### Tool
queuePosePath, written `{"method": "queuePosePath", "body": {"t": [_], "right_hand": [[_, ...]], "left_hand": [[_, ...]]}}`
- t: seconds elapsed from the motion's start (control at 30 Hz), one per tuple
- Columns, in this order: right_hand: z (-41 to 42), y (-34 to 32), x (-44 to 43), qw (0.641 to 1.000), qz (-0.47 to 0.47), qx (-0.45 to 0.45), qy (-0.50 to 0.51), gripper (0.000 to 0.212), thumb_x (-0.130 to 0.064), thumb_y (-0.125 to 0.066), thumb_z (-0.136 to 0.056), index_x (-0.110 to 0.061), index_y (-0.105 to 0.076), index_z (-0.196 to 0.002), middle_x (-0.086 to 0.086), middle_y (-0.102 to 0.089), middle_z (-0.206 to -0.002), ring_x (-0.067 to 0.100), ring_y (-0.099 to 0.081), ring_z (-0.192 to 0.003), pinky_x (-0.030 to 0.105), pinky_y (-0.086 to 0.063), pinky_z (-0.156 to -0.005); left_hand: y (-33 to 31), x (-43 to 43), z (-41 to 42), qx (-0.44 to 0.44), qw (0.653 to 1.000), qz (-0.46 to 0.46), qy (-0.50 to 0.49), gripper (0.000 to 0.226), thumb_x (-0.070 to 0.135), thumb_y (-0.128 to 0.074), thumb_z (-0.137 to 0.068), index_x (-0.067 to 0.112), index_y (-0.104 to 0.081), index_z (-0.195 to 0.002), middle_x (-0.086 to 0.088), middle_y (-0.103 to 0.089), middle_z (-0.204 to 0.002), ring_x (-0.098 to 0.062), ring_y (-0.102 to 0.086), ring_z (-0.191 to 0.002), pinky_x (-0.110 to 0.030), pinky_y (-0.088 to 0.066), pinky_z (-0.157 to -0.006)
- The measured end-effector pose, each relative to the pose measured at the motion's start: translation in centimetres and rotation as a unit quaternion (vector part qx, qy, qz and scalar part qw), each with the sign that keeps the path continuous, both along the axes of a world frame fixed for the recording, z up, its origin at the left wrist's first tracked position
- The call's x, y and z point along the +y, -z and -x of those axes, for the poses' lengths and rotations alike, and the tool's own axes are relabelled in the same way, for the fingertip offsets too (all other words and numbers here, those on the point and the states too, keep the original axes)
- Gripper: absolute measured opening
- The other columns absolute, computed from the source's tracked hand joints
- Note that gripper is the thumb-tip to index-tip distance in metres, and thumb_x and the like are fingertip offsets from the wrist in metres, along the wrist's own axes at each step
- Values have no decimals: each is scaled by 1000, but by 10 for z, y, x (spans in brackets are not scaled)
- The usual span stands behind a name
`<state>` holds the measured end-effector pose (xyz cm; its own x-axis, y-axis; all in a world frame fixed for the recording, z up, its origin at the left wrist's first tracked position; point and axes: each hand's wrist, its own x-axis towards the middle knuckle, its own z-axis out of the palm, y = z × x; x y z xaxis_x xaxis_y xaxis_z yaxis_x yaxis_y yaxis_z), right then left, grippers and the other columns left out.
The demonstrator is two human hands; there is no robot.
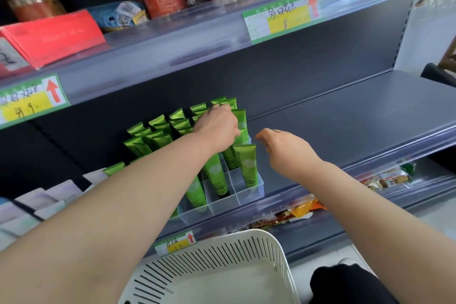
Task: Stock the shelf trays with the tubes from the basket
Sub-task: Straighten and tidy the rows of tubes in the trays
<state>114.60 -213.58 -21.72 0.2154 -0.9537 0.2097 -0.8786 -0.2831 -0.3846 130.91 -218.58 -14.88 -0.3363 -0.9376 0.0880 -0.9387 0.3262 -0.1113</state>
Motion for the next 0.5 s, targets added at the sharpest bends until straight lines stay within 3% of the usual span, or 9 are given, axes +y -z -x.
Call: {"method": "queuePosePath", "body": {"t": [0.13,0.2,0.27,0.37,0.5], "right_hand": [[-2,-3,0,999,19,37,12,54,1,-42,-84,-21,-44,-133,1,-58,-120,25,-54,-109,35,-47,-75],[-3,-5,-1,998,31,57,18,54,1,-42,-83,-20,-44,-133,2,-58,-117,26,-53,-107,32,-39,-69],[-4,-7,-2,997,39,69,23,53,0,-42,-83,-20,-44,-133,2,-57,-115,25,-52,-107,31,-37,-70],[-5,-8,-3,996,51,71,22,50,-3,-42,-86,-21,-44,-133,1,-57,-116,24,-49,-109,33,-39,-78],[-3,-8,-5,995,64,77,22,44,-7,-42,-89,-21,-46,-131,0,-57,-116,23,-48,-108,33,-38,-77]], "left_hand": [[-1,1,-6,76,997,1,-16,26,41,-53,-95,21,-70,-96,-1,-52,-111,-23,-53,-102,-35,-44,-85],[-4,-1,-9,113,993,22,-32,25,38,-52,-96,23,-67,-107,-1,-53,-114,-23,-56,-100,-32,-42,-80],[-7,-6,-14,76,996,24,-49,28,32,-54,-96,21,-63,-119,-2,-58,-117,-25,-57,-105,-31,-43,-81],[-6,-11,-17,10,997,-5,-78,16,25,-62,-92,18,-73,-101,-2,-69,-105,-25,-63,-96,-30,-49,-74],[1,-16,-14,10,996,17,-86,12,16,-63,-88,16,-75,-89,-4,-71,-95,-26,-65,-86,-29,-51,-68]]}}
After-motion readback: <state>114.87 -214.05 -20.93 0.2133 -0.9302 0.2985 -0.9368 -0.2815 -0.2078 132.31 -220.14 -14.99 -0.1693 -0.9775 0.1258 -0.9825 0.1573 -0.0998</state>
